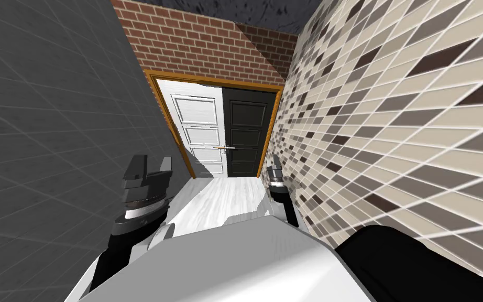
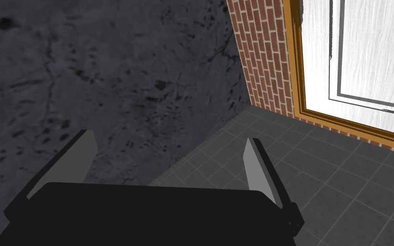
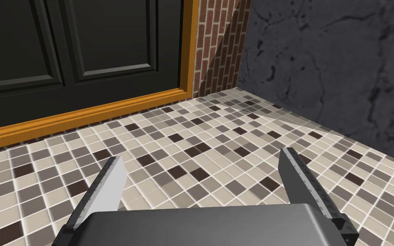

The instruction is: Pull the door open

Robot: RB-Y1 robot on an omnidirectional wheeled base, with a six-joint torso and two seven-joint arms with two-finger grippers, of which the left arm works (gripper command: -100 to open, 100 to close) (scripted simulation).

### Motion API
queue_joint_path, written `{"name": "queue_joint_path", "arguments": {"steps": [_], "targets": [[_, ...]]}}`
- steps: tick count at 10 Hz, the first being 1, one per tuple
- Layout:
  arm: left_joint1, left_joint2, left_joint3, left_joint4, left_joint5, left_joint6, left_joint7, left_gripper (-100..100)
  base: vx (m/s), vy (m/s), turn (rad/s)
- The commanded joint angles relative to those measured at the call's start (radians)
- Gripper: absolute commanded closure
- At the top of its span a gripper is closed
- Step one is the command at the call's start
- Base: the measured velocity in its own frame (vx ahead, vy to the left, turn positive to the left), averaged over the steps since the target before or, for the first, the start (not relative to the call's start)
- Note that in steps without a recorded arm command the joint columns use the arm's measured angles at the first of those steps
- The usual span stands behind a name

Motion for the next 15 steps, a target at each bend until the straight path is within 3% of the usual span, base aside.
{"name": "queue_joint_path", "arguments": {"steps": [1, 5, 15], "targets": [[-0.011, 0.009, 0.004, 0.029, 0.005, 0.007, 0.007, -100, -0.024, 0.087, -0.092], [-0.034, 0.025, 0.013, 0.088, 0.016, 0.020, 0.021, -100, 0.123, -0.024, -0.039], [-0.117, 0.080, 0.046, 0.299, 0.055, 0.068, 0.072, -100, 0.100, 0.002, -0.061]]}}
